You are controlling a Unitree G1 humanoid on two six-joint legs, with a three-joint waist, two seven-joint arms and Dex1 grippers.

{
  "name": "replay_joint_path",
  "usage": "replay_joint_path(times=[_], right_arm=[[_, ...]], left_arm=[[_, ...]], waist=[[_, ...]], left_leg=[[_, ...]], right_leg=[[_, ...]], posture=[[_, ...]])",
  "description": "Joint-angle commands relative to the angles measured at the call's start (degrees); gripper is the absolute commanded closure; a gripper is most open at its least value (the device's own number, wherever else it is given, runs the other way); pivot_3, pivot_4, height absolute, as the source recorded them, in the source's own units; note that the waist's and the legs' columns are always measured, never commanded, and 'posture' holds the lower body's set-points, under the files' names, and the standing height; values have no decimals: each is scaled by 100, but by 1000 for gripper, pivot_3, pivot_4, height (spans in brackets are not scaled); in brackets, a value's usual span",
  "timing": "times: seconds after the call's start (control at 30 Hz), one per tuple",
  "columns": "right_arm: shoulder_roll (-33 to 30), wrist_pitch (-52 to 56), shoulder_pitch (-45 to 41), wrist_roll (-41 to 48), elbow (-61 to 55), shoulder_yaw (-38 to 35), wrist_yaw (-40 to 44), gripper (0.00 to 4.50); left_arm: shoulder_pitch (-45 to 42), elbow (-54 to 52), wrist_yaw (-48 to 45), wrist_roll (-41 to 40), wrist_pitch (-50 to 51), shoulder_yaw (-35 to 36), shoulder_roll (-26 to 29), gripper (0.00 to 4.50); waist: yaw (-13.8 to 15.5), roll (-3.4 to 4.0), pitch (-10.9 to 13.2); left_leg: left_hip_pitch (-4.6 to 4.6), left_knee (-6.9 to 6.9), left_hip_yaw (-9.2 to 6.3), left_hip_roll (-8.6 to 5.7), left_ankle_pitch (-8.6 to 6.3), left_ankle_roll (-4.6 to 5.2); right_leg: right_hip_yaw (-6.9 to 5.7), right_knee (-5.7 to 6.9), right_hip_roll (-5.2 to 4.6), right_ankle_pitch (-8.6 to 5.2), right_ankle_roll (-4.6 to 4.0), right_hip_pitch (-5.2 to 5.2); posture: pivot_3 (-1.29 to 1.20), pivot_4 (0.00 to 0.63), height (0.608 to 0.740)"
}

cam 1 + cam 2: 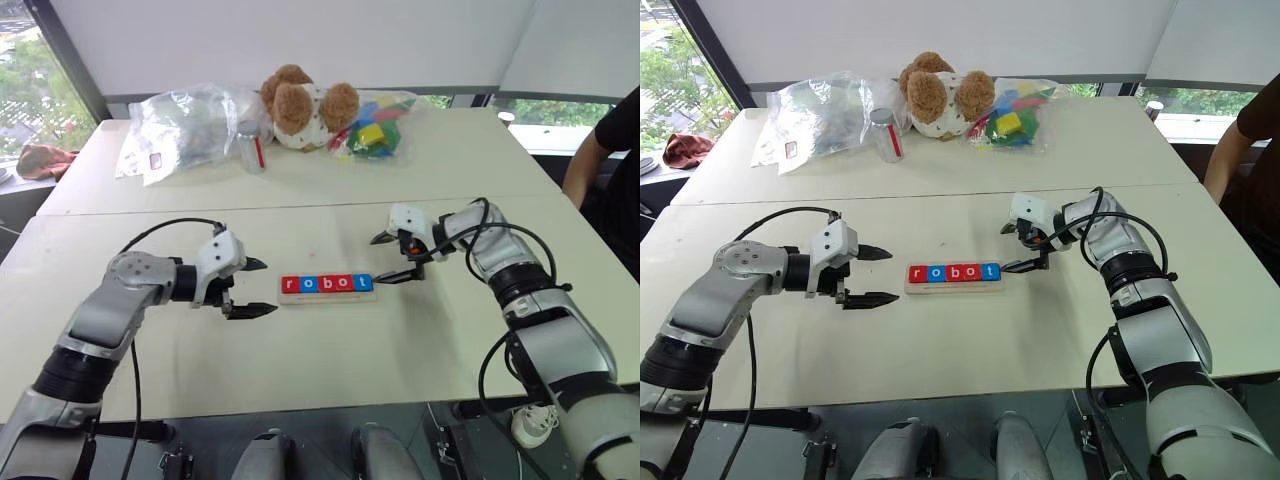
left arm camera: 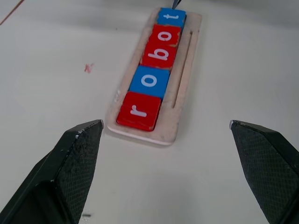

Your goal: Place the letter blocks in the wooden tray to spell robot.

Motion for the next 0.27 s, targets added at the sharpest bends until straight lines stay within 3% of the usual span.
replay_joint_path(times=[0.03, 0.17, 0.27], right_arm=[[-724, 920, 244, 346, -1304, -416, 390, 52], [-1426, 2976, 1629, 1094, -3843, -948, 601, 52], [-1545, 4615, 3180, 1715, -5722, -1796, 20, 52]], left_arm=[[454, -372, -70, -286, 171, 540, 363, 0], [1147, -678, -28, -482, 338, 1004, 661, 0], [1640, -868, 247, -691, 551, 1465, 620, 0]], waist=[[24, 1, 1], [39, 0, -1], [61, 3, -3]], left_leg=[[-7, 0, -1, 0, 0, 0], [-38, -1, -19, 2, -5, 5], [-49, -2, -29, 2, -24, 38]], right_leg=[[0, -1, -1, 0, 0, -6], [-8, -9, -4, 0, 0, -23], [-12, -12, -7, 0, 0, -26]], posture=[[0, 150, 740], [0, 150, 740], [0, 150, 740]])
